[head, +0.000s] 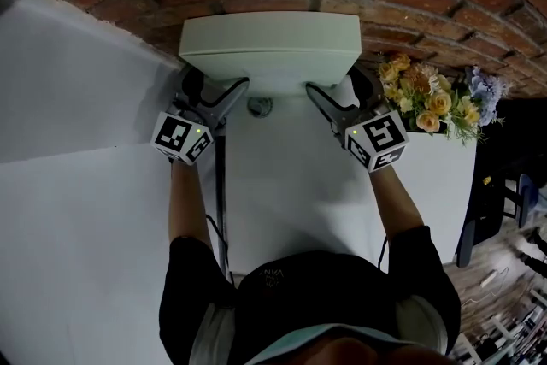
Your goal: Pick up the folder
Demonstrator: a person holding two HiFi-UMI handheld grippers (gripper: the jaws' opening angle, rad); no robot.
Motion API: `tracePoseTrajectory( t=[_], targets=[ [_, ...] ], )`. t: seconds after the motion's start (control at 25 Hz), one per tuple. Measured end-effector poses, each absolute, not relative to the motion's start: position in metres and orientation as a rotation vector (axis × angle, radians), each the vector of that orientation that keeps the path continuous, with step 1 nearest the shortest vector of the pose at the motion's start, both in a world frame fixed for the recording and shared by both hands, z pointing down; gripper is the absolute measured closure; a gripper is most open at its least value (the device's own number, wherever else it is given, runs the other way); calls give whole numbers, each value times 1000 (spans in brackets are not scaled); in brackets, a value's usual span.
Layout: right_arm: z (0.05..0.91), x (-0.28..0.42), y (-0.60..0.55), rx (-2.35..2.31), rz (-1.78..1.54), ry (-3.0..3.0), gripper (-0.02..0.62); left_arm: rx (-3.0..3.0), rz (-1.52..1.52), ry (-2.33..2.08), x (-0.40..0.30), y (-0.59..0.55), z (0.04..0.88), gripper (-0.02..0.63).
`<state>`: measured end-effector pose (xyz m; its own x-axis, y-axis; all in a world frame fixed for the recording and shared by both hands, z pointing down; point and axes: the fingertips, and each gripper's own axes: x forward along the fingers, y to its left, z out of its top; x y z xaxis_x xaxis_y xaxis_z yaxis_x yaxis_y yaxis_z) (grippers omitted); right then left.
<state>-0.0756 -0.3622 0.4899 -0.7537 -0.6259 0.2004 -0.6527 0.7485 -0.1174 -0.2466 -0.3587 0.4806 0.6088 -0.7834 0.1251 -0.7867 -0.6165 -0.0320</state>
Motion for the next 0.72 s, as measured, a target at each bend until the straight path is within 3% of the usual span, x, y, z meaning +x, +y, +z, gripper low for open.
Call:
tracePoseTrajectory(
  t=[0.72],
  targets=[
    [492,-72,-362,1062,312,-2765,255,2795,199,-1337,-235,-356,480,204]
  ],
)
